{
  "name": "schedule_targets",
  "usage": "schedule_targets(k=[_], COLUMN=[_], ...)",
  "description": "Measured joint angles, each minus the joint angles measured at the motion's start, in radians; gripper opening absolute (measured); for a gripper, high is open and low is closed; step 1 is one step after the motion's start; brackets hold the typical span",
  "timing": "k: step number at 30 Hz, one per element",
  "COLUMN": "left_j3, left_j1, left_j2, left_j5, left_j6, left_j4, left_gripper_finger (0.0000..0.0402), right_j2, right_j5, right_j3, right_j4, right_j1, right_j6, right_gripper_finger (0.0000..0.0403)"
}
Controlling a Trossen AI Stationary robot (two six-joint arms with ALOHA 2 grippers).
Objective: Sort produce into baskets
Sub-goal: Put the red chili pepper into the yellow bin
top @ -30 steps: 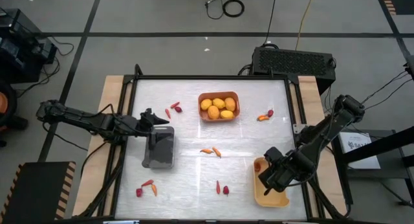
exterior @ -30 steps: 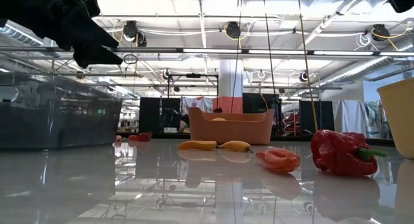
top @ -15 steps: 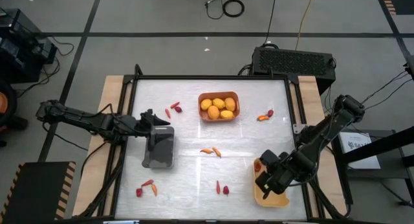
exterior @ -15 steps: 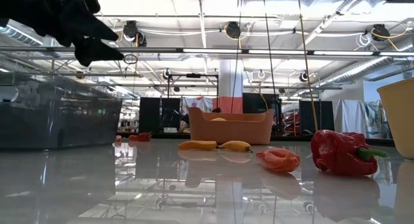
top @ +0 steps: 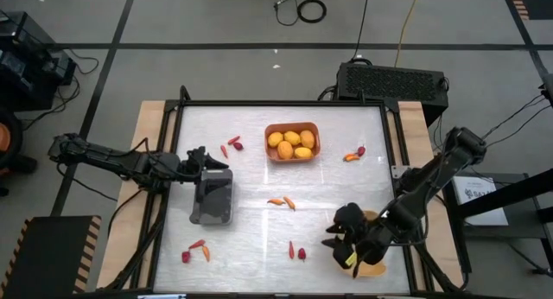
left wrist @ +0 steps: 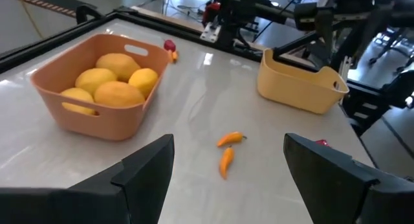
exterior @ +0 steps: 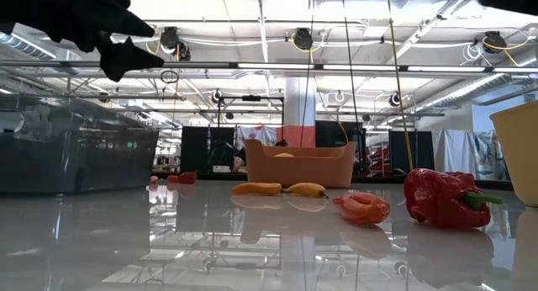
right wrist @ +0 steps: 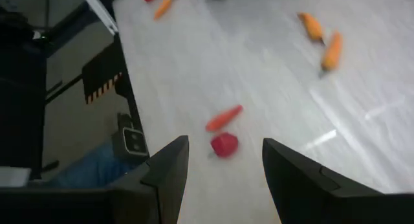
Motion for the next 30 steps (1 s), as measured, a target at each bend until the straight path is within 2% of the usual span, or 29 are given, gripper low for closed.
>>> schedule_targets(k=[17, 24, 30], left_j3=[0.000, 0.000, 0.000], left_j1=[0.000, 0.000, 0.000], left_j2=[0.000, 0.000, 0.000], left_j5=[0.024, 0.024, 0.026], left_j6=[-0.040, -0.040, -0.040], left_j4=[-0.002, -0.003, -0.003], left_gripper_finger=[0.0294, 0.0294, 0.0294], right_j2=[0.198, 0.322, 0.389], right_j5=[0.004, -0.141, -0.181], right_j3=[0.000, 0.000, 0.000], right_j4=[0.395, 0.590, 0.599], right_j1=[-0.077, -0.103, -0.122], right_j6=[-0.409, -0.638, -0.710], right_gripper_finger=[0.0187, 0.0187, 0.0187])
